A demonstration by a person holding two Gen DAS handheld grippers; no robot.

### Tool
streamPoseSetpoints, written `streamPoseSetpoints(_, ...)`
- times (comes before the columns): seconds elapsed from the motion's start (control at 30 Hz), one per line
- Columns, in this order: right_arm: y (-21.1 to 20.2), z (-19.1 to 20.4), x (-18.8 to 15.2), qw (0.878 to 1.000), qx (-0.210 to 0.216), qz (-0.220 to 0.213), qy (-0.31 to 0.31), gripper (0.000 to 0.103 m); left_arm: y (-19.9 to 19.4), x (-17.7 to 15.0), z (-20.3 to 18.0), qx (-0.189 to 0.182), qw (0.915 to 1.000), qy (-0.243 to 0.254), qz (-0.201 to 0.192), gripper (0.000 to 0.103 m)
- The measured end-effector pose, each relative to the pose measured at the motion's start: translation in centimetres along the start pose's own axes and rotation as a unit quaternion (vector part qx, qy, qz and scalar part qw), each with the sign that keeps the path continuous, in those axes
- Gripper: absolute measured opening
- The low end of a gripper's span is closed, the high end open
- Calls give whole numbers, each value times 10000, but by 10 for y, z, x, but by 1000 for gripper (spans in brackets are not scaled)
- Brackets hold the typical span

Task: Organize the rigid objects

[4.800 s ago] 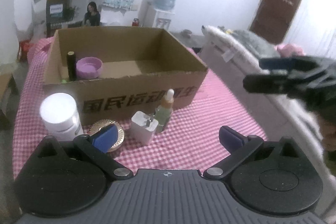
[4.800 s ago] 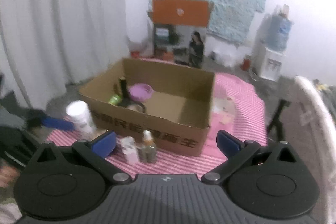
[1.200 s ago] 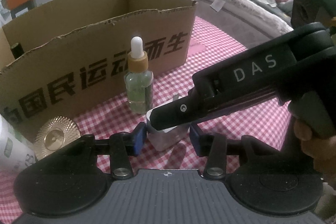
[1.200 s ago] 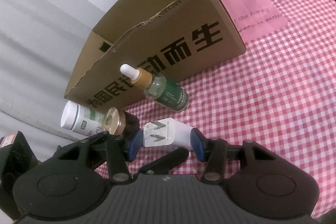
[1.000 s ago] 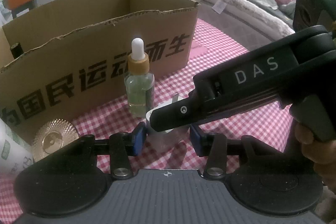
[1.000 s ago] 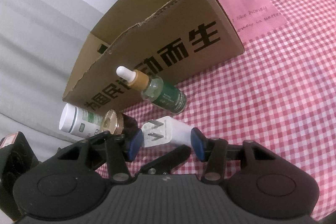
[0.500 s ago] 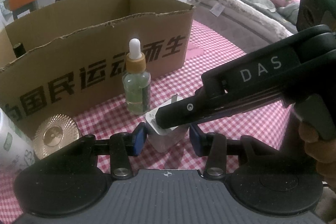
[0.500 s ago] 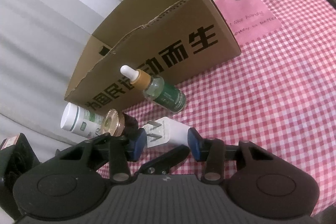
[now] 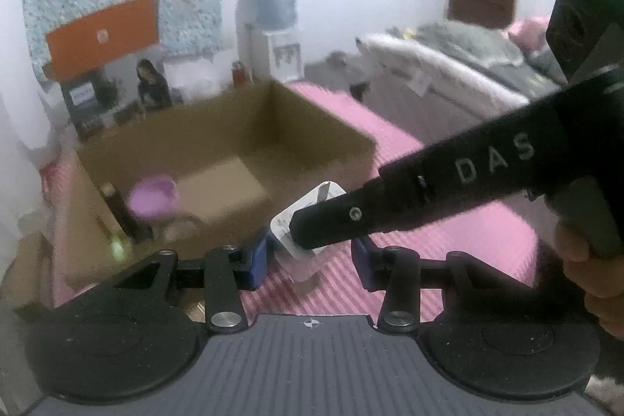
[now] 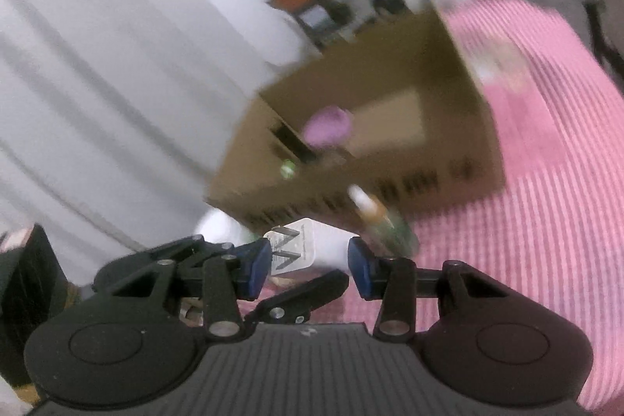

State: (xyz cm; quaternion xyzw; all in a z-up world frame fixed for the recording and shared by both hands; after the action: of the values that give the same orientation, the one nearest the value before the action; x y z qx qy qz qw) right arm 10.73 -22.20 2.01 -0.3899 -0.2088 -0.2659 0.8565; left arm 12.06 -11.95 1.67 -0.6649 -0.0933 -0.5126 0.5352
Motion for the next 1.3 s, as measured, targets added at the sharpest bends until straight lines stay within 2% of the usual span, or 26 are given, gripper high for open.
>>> streamPoseSetpoints(0.1, 1, 17, 28, 9994, 119, -4, -320, 47, -2, 24, 20, 72, 9999, -100, -25, 43)
streamPoseSetpoints(0.27, 21, 30, 80, 9984, 268, 173, -465, 47, 14, 57, 55, 129, 9993, -328, 104, 43)
streamPoseSetpoints(0.47, 72, 21, 138, 9974, 256, 592, -325, 47, 59, 85, 98, 94, 9963, -614, 600, 43)
streamPoseSetpoints(0.63, 121, 0, 170, 9950, 61, 990, -125, 47, 107, 89, 126, -1, 9911, -885, 995, 43)
streamPoseSetpoints(0.8, 174, -26, 186, 9891, -177, 1456, 92, 47, 154, 81, 151, -87, 9804, -1240, 1531, 43)
streamPoseSetpoints(1.0, 218, -49, 190, 9821, -346, 1843, 204, 47, 194, 69, 167, -6, 9707, -1333, 1997, 43)
streamPoseSetpoints(1.3, 257, -74, 186, 9737, -499, 2202, 307, 47, 225, 53, 171, 2, 9619, -1365, 2369, 43)
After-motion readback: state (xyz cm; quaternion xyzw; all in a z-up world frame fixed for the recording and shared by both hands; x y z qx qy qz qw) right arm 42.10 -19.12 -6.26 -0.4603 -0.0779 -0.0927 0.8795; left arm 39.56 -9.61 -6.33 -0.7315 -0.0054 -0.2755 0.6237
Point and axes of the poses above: each gripper's, at about its wrist camera, not at the fingertips, and y roughly the way its jaws point, z to its left, x to its top, the point moved 5 cm from there along y, roughly the way its jaws point, and after that the axes turned 5 degrees about y, right-handed, at the moved point
